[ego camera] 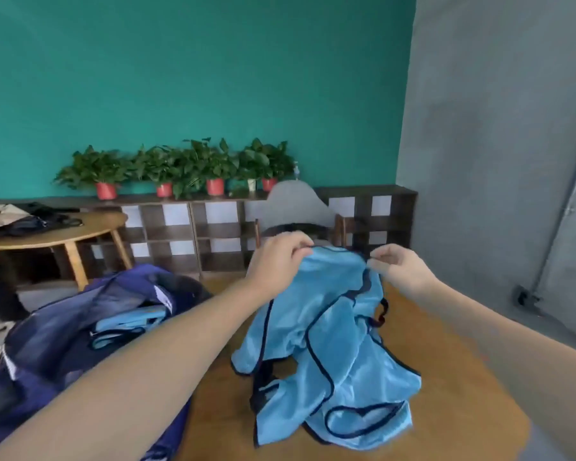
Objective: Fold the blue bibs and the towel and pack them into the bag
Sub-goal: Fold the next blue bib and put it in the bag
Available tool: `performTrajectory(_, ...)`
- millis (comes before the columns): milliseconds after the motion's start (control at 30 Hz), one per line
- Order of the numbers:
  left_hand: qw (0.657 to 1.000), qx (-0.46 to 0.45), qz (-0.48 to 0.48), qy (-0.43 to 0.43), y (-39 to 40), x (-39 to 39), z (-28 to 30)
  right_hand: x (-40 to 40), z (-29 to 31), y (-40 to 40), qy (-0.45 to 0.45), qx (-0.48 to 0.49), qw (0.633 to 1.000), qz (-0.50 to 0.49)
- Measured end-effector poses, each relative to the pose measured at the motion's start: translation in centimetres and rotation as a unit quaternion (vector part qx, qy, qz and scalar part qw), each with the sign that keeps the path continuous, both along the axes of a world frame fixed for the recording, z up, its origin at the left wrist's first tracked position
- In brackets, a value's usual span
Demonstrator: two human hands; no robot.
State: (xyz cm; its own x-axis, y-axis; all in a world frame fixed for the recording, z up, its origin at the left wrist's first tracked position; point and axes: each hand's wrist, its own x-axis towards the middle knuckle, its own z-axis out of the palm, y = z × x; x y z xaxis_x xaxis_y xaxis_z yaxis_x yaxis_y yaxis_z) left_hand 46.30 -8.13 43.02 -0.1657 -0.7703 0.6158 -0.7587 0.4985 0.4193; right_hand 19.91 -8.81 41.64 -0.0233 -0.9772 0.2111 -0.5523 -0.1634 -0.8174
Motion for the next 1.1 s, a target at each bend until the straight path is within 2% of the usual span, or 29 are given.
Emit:
performTrajectory(133, 0.991, 0.13, 0.009, -0.024, 0.4, -0.1, -9.8, 0.8, -7.8, 2.6, 0.112, 0.02, 0.993, 0.027)
performTrajectory(267, 0.987, 0.162, 0.016, 0.012, 1.2, 0.0, -13.8, 2.8, -12.0, 4.6, 0.106, 0.008, 0.989, 0.103)
performTrajectory(367, 0.984, 0.17, 0.014, 0.047, 1.9, 0.1, -15.3, 4.2, -13.5, 4.9, 0.146, -0.018, 0.975, 0.165)
performTrajectory(433, 0.986, 0.152, 0.017, 0.058, 2.8, 0.2, -16.0, 4.8, -14.3, 4.4, 0.201, -0.035, 0.954, 0.219)
performTrajectory(567, 0.995, 0.093, -0.024, 0.029, 6.7, 0.4, -16.9, 5.1, -15.1, 3.1, 0.344, -0.106, 0.887, 0.291)
performTrajectory(700, 0.986, 0.153, -0.066, -0.019, 9.7, 0.1, -17.9, 5.0, -13.8, 2.9, 0.388, -0.12, 0.859, 0.311)
performTrajectory(833, 0.985, 0.164, -0.05, -0.011, 9.9, 0.2, -17.5, 4.1, -11.9, 3.3, 0.387, -0.116, 0.866, 0.296)
performTrajectory(967, 0.993, 0.112, -0.032, 0.029, 11.2, -0.6, -15.3, 3.4, -10.2, 5.2, 0.301, -0.105, 0.912, 0.259)
performTrajectory(1100, 0.996, 0.086, -0.021, 0.002, 13.0, -2.4, -12.7, 3.2, -8.4, 7.4, 0.242, -0.125, 0.932, 0.24)
